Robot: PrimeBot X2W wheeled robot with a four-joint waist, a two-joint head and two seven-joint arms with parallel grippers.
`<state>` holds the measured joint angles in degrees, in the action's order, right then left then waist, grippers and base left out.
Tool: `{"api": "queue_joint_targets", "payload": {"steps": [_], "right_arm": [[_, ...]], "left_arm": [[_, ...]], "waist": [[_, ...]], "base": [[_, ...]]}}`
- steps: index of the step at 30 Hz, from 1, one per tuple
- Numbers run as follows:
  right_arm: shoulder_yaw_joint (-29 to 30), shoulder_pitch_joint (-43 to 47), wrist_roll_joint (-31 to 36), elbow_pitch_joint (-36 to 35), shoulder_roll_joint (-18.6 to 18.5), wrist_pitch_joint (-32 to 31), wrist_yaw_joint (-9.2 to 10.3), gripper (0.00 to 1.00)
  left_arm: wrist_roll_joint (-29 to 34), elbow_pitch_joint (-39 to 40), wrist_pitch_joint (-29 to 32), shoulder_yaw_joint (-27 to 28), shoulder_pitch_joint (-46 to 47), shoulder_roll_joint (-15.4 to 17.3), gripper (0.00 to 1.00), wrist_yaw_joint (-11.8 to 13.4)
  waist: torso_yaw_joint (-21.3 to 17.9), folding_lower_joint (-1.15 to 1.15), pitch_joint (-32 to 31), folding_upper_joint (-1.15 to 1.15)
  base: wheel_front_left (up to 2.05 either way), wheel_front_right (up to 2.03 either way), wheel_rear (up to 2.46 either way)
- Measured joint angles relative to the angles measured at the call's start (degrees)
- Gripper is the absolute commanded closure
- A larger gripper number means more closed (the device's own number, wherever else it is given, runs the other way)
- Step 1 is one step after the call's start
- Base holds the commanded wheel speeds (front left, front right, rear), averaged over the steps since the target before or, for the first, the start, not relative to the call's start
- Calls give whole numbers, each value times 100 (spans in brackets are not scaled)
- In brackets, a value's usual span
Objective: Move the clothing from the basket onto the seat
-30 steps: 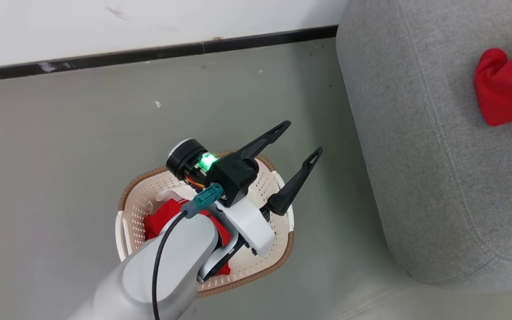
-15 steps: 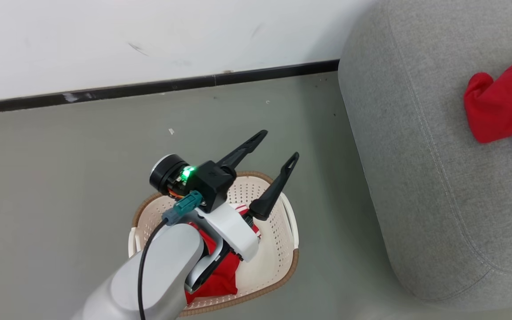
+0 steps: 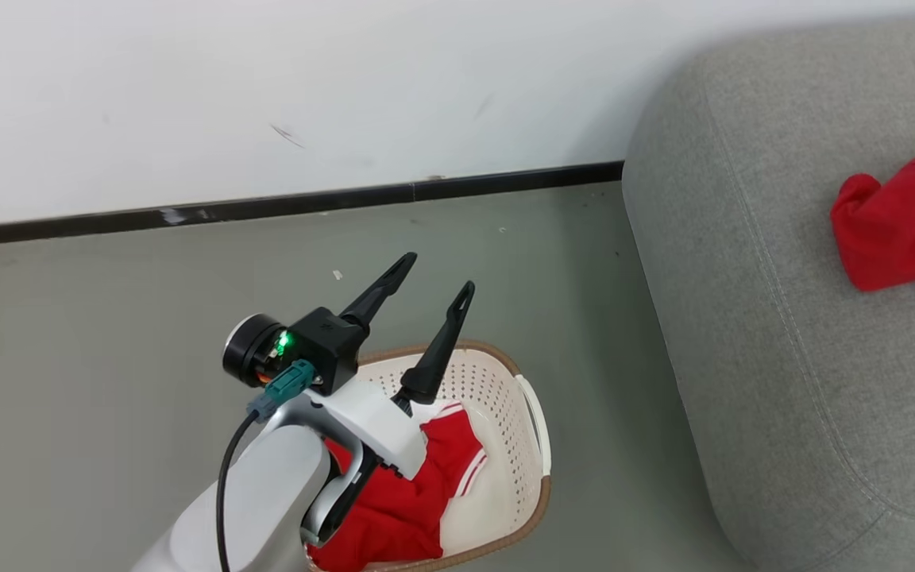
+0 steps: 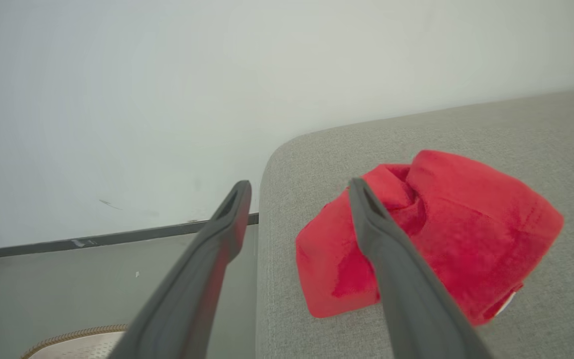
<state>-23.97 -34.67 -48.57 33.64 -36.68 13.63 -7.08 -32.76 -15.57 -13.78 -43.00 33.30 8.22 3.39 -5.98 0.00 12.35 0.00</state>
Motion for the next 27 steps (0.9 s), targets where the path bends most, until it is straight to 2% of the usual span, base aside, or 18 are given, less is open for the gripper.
{"api": "queue_joint_targets", "payload": {"steps": [7,18,27], "right_arm": [[-33,149,94,-310,102,54,1,0],[409,452,234,-844,366,57,1,0],[723,1042,437,-1195,693,57,1,0]], "left_arm": [[-101,3,-19,172,-268,82,0,154],[-257,63,-43,504,-715,245,0,390],[-355,159,-43,736,-1093,328,0,534]], "waist": [[164,0,-234,0],[469,0,-556,0],[738,0,-763,0]], "base": [[0,0,0],[0,0,0],[0,0,0]]}}
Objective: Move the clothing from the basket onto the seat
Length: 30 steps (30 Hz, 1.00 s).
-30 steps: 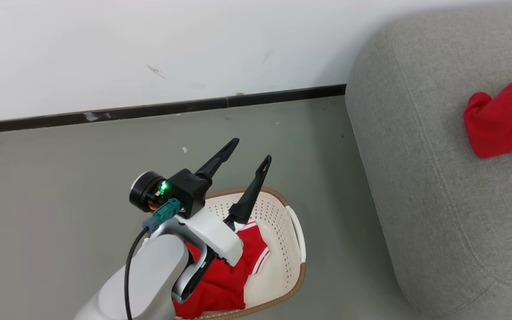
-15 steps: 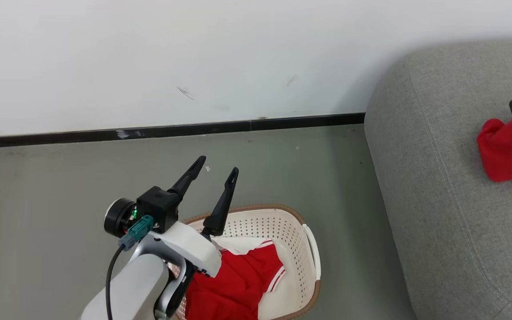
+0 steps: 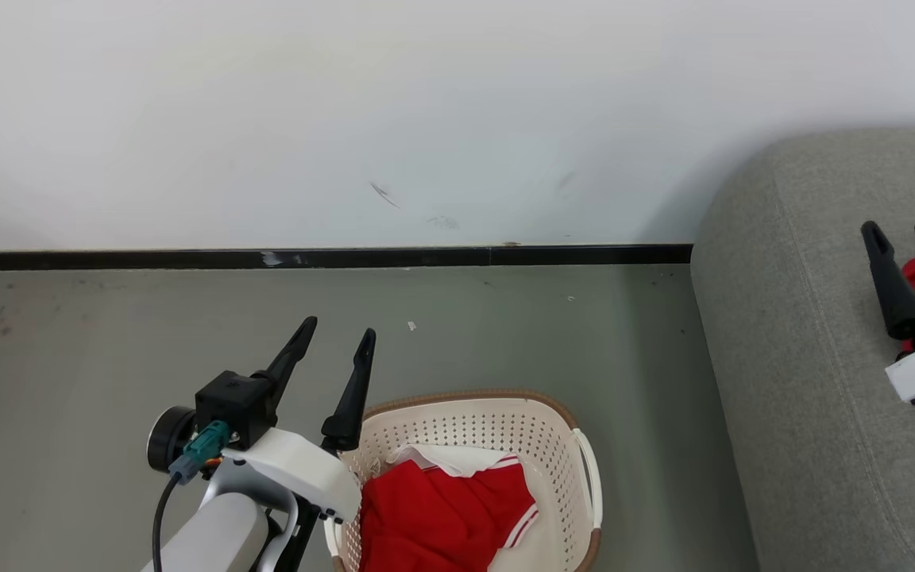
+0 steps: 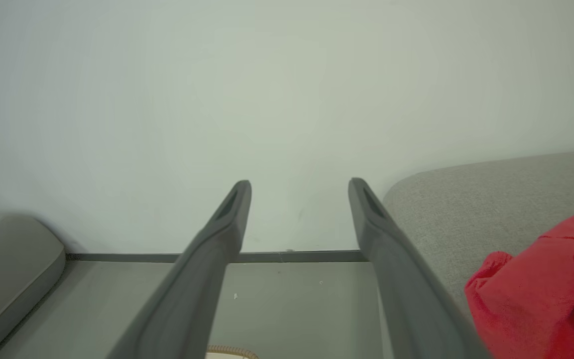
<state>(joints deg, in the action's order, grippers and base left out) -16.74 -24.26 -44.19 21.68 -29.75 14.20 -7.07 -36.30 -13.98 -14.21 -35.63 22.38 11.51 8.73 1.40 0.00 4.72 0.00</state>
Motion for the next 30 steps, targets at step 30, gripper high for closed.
{"api": "queue_joint_targets", "payload": {"steps": [30], "right_arm": [[721,1686,1051,-1184,1058,0,0,0]], "left_arm": [[-129,564,-8,847,-992,91,0,199]], "waist": [[521,0,-306,0]], "base": [[0,0,0]]}}
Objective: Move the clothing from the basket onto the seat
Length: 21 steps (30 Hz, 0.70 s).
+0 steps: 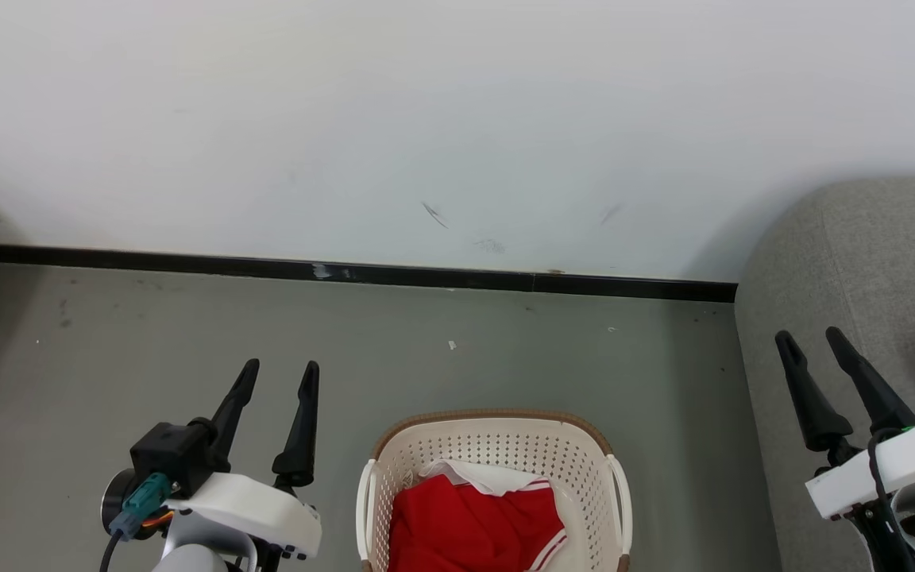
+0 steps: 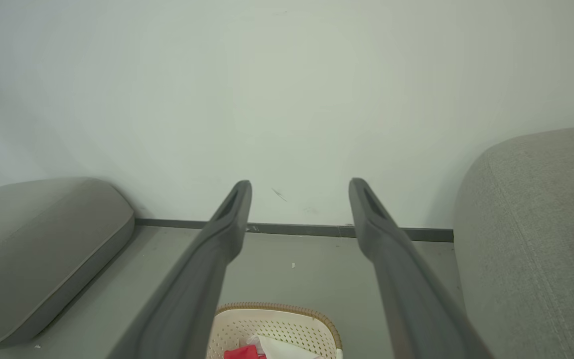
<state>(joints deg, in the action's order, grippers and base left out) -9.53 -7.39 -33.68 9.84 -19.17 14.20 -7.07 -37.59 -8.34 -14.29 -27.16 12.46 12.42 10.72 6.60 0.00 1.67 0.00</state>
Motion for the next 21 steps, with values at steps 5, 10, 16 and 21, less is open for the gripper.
{"api": "queue_joint_targets", "payload": {"steps": [5,10,16,21], "right_arm": [[93,129,160,-174,129,0,0,0],[153,218,361,-256,170,0,0,0],[254,382,504,-281,240,0,0,0],[334,456,554,-361,308,0,0,0]], "left_arm": [[98,25,0,120,-175,26,0,35],[152,66,0,199,-279,21,0,48],[259,115,0,272,-388,22,0,57],[314,166,0,313,-438,12,0,57]], "waist": [[-20,0,-15,0],[-52,0,-33,0],[-89,0,-56,0],[-100,0,-80,0]], "base": [[0,0,0],[0,0,0],[0,0,0],[0,0,0]]}}
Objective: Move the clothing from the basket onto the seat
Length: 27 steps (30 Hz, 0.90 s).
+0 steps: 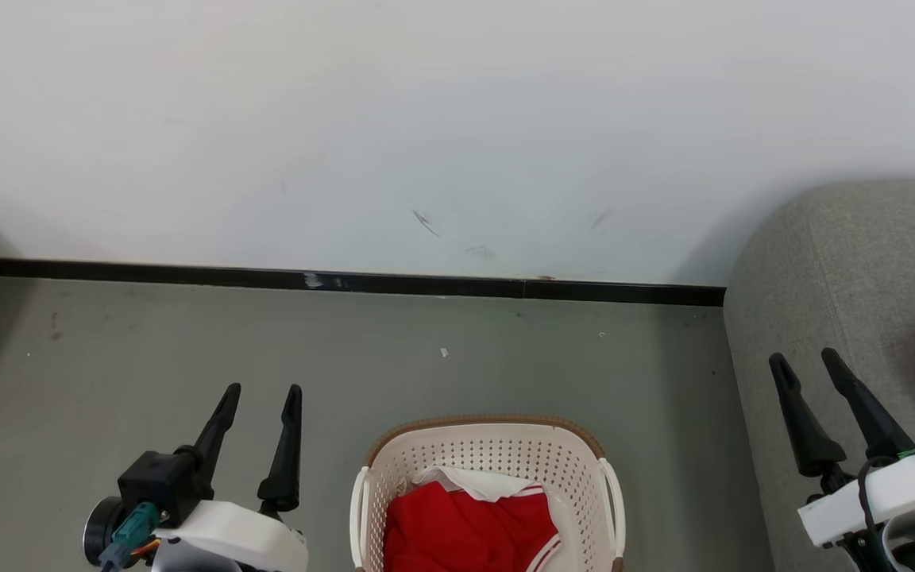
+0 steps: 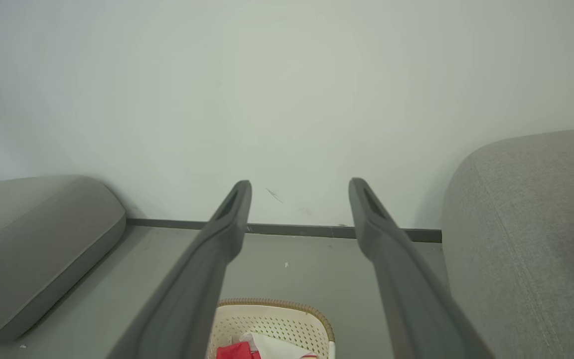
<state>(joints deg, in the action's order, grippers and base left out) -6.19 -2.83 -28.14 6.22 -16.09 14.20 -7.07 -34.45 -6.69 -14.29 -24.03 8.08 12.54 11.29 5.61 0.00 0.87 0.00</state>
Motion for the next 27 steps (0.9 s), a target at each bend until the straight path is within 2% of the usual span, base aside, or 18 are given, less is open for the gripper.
{"api": "queue_joint_targets", "payload": {"steps": [27], "right_arm": [[89,152,245,-168,160,0,0,0]], "left_arm": [[232,109,0,191,-147,-146,0,-34]], "waist": [[-10,0,28,0]], "base": [[0,0,0]]}}
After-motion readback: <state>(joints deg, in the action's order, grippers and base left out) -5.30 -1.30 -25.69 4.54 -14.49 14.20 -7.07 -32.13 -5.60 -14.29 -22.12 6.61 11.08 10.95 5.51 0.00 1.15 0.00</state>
